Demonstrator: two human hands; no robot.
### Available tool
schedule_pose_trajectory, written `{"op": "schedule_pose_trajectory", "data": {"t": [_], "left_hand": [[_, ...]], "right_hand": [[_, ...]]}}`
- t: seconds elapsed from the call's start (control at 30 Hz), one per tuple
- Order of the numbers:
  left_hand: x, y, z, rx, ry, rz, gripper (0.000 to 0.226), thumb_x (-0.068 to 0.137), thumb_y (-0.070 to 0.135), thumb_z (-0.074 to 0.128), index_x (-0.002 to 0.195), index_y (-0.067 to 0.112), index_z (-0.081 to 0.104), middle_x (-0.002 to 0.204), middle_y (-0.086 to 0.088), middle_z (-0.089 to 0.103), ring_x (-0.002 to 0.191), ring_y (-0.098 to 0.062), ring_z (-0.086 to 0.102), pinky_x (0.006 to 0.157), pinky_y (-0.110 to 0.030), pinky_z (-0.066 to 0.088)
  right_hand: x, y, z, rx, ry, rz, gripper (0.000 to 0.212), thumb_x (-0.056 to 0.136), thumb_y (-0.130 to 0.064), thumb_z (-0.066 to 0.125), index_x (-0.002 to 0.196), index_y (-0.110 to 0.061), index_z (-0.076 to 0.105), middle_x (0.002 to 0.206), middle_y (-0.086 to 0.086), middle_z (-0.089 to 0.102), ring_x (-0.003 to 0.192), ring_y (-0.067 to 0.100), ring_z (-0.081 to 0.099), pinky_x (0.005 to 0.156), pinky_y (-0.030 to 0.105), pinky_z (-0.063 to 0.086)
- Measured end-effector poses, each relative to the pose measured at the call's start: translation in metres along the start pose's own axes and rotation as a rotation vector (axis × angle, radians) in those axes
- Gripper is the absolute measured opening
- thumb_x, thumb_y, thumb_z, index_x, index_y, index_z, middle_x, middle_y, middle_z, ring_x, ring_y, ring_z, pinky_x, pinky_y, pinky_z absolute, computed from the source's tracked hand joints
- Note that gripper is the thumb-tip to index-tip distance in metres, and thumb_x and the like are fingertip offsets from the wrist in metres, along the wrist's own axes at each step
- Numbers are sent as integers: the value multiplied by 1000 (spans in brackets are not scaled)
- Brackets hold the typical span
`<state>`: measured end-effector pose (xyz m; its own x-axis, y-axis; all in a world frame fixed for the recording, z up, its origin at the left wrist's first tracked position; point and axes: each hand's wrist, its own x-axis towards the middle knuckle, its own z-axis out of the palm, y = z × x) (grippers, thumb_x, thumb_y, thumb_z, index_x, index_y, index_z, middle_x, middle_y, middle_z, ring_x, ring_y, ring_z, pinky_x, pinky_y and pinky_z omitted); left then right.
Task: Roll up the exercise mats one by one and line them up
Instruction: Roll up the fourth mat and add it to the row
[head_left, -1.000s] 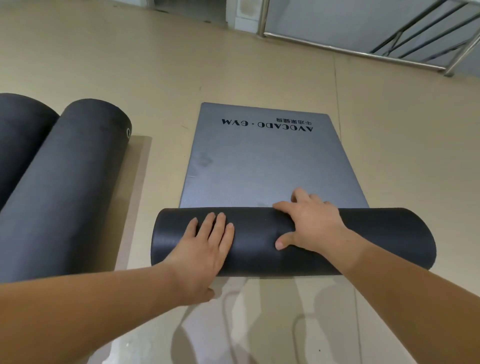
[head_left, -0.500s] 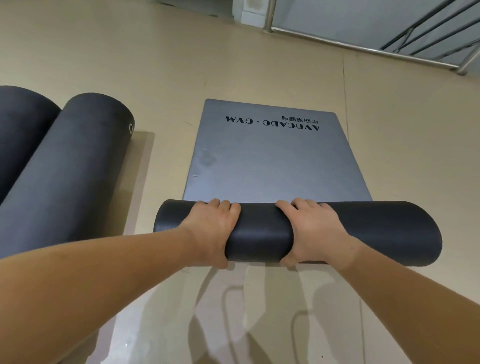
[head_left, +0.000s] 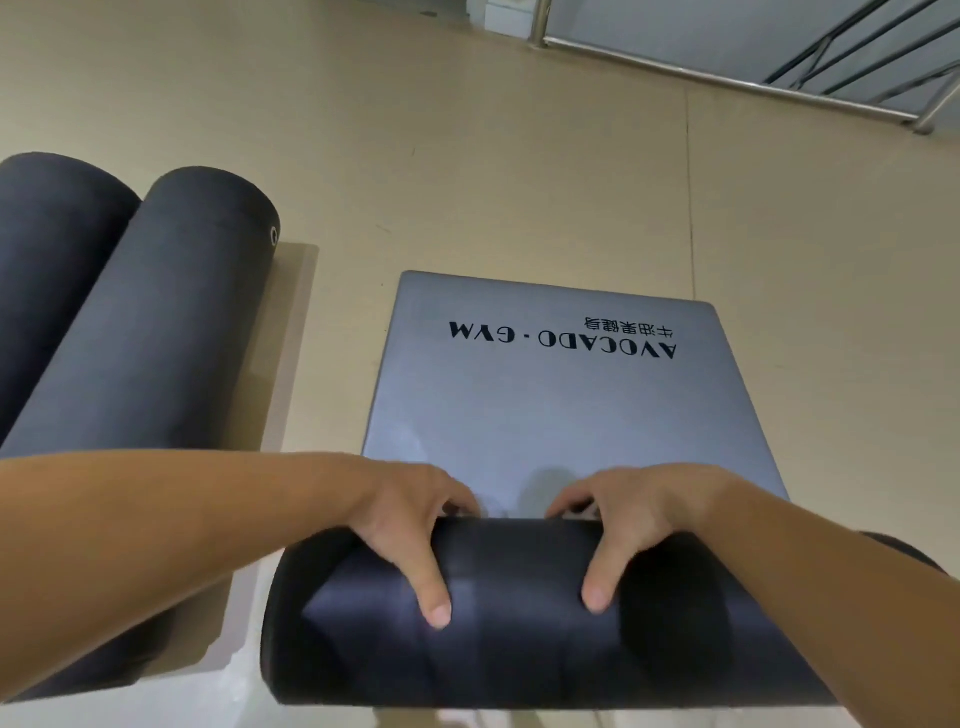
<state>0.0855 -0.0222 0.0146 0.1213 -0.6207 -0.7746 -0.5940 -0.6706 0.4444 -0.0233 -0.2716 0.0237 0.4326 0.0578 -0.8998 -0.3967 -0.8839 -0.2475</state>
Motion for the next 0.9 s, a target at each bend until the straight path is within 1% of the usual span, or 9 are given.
{"op": "schedule_pose_trajectory", "data": {"t": [0.1, 0.2, 0.27, 0.37, 0.43, 0.5, 0.63, 0.77, 0.9], "left_hand": [[-11, -5, -23, 212, 255, -121, 113, 63, 80, 82, 157, 34, 39, 157, 10, 46, 140, -22, 51, 114, -44, 44], [-26, 8, -16, 460, 549, -96, 67, 87, 69, 65, 138, 26, 56, 129, 2, 60, 114, -24, 62, 93, -40, 54], [-29, 24, 13, 552, 586, 10, 57, 92, 64, 54, 132, 23, 55, 122, -4, 58, 108, -29, 59, 87, -40, 51], [-26, 35, 59, 651, 430, -12, 101, 89, 69, 57, 158, 6, 18, 148, -23, 34, 129, -42, 39, 105, -51, 41], [-19, 26, 70, 697, 415, -67, 123, 88, 69, 61, 162, 5, -15, 165, -26, 4, 149, -49, 14, 123, -61, 20], [-10, 17, 69, 720, 463, -80, 130, 87, 69, 64, 160, 6, -24, 167, -25, -3, 152, -48, 6, 126, -62, 13], [6, 23, 69, 775, 464, -135, 134, 85, 63, 72, 158, -3, -20, 161, -32, 3, 148, -53, 11, 120, -68, 21], [11, 22, 49, 713, 486, -111, 126, 69, 60, 78, 156, 4, 7, 142, -22, 32, 124, -41, 37, 106, -57, 41], [3, 21, -2, 558, 440, -73, 108, 54, 66, 84, 139, 23, 33, 118, -2, 50, 100, -23, 53, 89, -43, 54]], "right_hand": [[-2, -4, -22, -46, 279, 29, 91, 58, -57, 96, 137, -45, 54, 143, -13, 49, 132, 21, 53, 111, 46, 44], [3, -16, -32, -221, 490, 68, 74, 69, -65, 86, 131, -40, 56, 131, -12, 58, 118, 19, 60, 95, 38, 49], [7, -18, -33, -256, 549, 116, 61, 75, -67, 80, 123, -36, 59, 121, -10, 62, 107, 18, 61, 86, 35, 48], [10, -21, -30, -341, 604, 178, 48, 87, -68, 68, 112, -29, 61, 111, -5, 64, 101, 21, 61, 79, 34, 45], [10, -26, -23, -472, 654, 172, 40, 99, -62, 55, 107, -24, 59, 110, 0, 64, 103, 24, 62, 78, 35, 43], [8, -28, -6, -591, 760, 95, 36, 107, -51, 43, 109, -21, 61, 108, 2, 63, 100, 26, 62, 76, 35, 40], [-13, -19, 17, -516, 869, -105, 48, 101, -65, 40, 118, -29, 67, 103, -5, 60, 97, 18, 58, 79, 33, 49], [-29, -8, 26, -396, 623, 8, 99, 73, -92, 52, 156, -42, 30, 139, -7, 42, 130, 19, 42, 105, 40, 43], [-31, 7, 34, -468, 721, 37, 122, 61, -90, 63, 161, -41, 14, 145, -3, 29, 135, 21, 32, 114, 38, 35]]}}
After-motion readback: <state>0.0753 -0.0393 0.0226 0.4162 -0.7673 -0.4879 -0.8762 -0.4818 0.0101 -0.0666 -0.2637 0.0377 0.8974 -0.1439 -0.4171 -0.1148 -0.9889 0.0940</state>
